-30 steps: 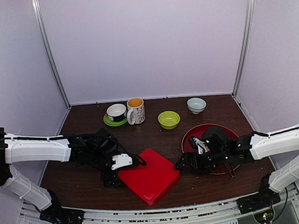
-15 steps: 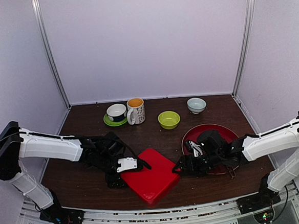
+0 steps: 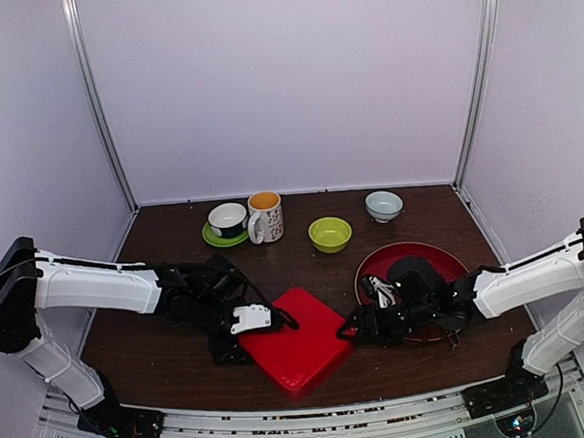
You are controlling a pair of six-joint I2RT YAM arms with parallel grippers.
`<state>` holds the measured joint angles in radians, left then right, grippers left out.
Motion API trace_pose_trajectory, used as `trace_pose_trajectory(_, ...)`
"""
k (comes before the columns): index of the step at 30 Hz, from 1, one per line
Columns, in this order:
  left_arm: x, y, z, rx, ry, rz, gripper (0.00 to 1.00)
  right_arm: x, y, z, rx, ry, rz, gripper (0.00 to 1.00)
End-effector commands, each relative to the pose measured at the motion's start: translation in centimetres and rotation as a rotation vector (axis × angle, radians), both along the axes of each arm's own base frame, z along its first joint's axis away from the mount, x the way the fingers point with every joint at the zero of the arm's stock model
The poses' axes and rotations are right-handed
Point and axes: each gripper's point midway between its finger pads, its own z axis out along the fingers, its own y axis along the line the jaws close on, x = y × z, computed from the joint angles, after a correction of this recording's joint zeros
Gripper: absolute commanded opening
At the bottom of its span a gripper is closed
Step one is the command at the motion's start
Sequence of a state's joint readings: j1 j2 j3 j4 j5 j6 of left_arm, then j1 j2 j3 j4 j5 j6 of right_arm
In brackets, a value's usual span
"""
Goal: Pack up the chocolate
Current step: Press the box lid onto the packing box.
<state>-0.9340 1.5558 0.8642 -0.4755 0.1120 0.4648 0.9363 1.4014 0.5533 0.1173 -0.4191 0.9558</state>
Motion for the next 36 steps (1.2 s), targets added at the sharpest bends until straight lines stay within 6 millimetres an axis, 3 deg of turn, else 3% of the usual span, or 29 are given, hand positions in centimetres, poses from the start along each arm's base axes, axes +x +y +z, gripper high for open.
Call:
trace_pose_trajectory(1,1.0,-2.7,2.6,-0.108,-0.054,-0.036,0.89,0.3,0.1,0.3,0.052,-0.008,-0.036,0.67)
trace_pose_trajectory(8,1.4,-3.3,2.5,-0.101,-0.047,-0.043,0.87,0.5,0.4,0.5,0.092,-0.018,-0.035,0.61)
trace_pose_trajectory(26,1.1,-5.0,2.5,-0.111,-0.032,-0.083,0.82,-0.1,-0.3,-1.3,0.123,0.048,-0.066,0.44)
trace_pose_trajectory(36,1.0,-6.1,1.9,-0.117,-0.017,-0.097,0.82,-0.4,-0.3,-1.9,0.164,0.087,-0.087,0.29)
